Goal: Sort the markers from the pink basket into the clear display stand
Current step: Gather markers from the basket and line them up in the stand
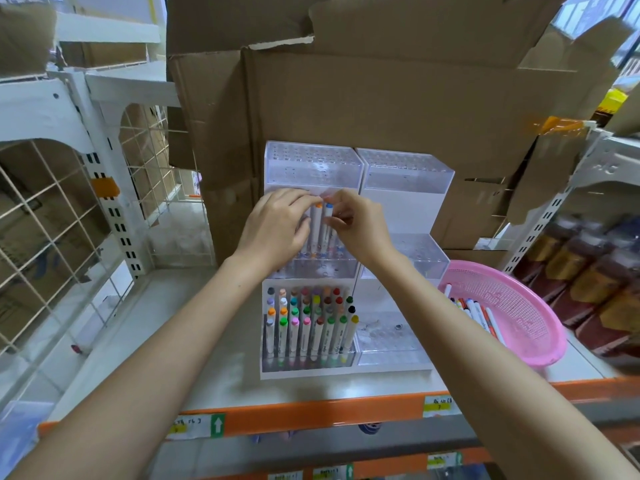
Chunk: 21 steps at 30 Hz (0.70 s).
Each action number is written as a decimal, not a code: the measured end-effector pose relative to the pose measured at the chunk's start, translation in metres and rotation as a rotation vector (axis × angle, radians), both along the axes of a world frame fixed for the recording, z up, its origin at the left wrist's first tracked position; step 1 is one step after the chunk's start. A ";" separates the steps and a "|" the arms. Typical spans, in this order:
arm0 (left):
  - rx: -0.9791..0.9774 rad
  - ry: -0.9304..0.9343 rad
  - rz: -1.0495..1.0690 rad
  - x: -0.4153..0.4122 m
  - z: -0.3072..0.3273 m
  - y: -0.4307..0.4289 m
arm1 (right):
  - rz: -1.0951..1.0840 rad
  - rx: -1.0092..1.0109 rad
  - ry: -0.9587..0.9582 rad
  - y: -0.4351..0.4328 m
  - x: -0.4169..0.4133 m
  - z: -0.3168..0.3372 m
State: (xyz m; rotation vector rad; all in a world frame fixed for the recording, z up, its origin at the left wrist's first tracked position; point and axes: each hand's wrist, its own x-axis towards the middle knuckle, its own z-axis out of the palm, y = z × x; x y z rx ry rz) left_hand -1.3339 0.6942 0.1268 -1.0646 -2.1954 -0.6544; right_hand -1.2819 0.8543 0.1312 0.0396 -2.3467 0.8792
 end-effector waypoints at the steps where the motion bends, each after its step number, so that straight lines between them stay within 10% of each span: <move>1: -0.001 -0.002 0.004 0.000 0.000 0.000 | -0.013 0.024 -0.002 0.000 0.000 0.000; 21: -0.137 0.059 0.076 0.025 0.009 0.014 | -0.054 0.333 0.049 0.019 0.021 0.000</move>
